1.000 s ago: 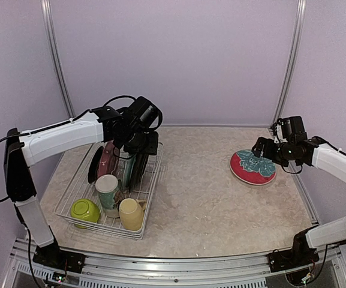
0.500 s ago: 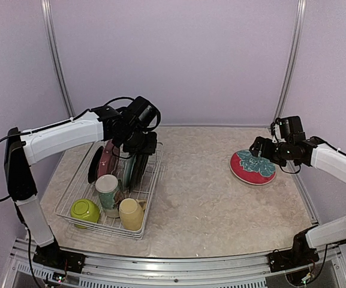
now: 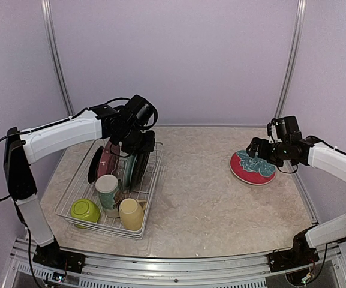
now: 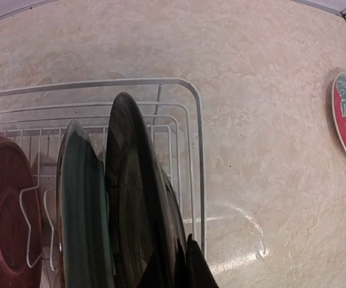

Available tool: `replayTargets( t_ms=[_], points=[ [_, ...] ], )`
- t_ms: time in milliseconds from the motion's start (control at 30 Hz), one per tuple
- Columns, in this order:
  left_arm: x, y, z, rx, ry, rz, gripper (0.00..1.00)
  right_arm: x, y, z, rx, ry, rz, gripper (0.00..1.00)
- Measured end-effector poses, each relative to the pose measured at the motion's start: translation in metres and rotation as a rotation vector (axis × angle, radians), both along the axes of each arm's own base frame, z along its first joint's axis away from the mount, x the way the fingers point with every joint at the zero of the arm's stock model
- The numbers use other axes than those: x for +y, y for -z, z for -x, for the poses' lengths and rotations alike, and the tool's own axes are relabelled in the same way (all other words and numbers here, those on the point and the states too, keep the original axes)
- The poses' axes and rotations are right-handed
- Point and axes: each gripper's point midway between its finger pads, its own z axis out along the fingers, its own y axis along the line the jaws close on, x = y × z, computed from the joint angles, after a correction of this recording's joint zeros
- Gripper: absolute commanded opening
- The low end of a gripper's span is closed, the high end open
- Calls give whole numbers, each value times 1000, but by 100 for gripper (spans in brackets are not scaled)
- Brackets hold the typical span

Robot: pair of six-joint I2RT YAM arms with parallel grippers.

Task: Unload the mixed dishes from the dish rack
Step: Grab the plate from the dish rack.

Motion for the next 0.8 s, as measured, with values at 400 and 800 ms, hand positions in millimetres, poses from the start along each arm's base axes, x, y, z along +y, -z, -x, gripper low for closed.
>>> replayTargets(
  t_ms=[400,800],
  points=[
    [3,-5,2,57,15,72,0,8,-2,-6,3,-7,-5,100],
    [11,-36,18,96,71,182,0,37,4,-18,26,-55,10,100]
  ],
)
